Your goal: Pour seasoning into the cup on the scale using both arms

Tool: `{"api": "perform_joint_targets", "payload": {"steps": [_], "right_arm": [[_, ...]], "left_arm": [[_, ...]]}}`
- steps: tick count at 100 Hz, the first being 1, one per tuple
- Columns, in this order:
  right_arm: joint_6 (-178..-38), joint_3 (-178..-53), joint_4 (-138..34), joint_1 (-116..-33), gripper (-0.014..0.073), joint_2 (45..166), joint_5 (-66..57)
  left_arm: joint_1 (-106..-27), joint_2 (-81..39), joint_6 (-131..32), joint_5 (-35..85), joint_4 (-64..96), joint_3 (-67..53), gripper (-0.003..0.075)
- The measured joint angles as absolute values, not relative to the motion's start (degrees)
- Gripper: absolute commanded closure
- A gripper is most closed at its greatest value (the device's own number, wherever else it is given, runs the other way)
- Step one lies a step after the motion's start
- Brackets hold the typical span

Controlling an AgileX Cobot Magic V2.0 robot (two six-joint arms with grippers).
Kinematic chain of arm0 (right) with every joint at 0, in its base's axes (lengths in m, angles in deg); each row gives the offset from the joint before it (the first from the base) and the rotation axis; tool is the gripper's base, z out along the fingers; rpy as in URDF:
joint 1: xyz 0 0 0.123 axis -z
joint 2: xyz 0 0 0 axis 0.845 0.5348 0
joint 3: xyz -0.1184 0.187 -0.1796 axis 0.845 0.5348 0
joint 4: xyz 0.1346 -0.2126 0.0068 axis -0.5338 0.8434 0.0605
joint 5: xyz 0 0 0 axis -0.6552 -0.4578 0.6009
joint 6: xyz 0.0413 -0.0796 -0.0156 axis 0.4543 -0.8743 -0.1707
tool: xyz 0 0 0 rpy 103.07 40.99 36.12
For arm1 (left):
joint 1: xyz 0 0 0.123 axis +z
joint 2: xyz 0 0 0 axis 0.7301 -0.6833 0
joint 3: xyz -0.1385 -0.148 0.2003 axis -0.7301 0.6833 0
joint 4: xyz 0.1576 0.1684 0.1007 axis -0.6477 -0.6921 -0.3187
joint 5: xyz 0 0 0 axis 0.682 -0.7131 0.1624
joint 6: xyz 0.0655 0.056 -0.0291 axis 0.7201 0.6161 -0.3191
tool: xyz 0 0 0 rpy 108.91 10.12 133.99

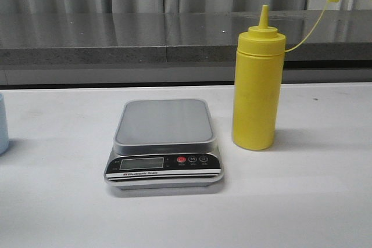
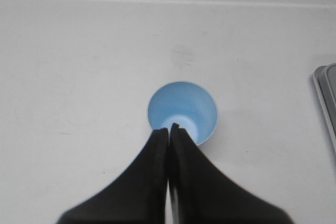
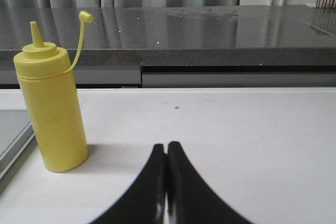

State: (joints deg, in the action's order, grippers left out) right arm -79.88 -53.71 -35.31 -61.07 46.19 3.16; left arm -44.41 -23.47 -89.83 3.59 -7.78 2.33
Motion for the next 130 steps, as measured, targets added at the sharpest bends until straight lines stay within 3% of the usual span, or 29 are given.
{"api": "perform_joint_targets", "payload": {"steps": [23,30,37,52,59,92,130], "right_arm": [[-79.9,-53.7,-35.3,-61.1,0.0661,46.2,3.2],[-79.9,-53.7,-35.3,-61.1,0.0661,46.2,3.2],[-79.9,-53.7,-35.3,-61.1,0.0661,46.2,3.2],[-79.9,-53.7,-35.3,-61.1,0.0661,46.2,3.2],[-79.9,-53.7,-35.3,-61.1,0.0661,46.2,3.2],[-79.9,-53.7,-35.3,-61.1,0.0661,46.2,3.2],[-79.9,-53.7,-35.3,-61.1,0.0661,46.2,3.2]], "left_arm": [[-44.4,-33.5,-89.8,0.9,-7.8,-3.9,0.0736],[-44.4,-35.2,-89.8,0.8,-7.8,-4.8,0.0696],[-44.4,-36.4,-89.8,0.8,-7.8,-5.2,0.0594],[-44.4,-37.5,-89.7,-0.4,-7.8,-5.3,0.0258],[-44.4,-37.7,-89.7,-0.5,-7.8,-5.3,0.0188],[-44.4,-39.0,-89.7,0.9,-8.3,-5.3,0.0207],[-44.4,-49.6,-89.7,5.4,-8.5,-5.4,0.0207]]}}
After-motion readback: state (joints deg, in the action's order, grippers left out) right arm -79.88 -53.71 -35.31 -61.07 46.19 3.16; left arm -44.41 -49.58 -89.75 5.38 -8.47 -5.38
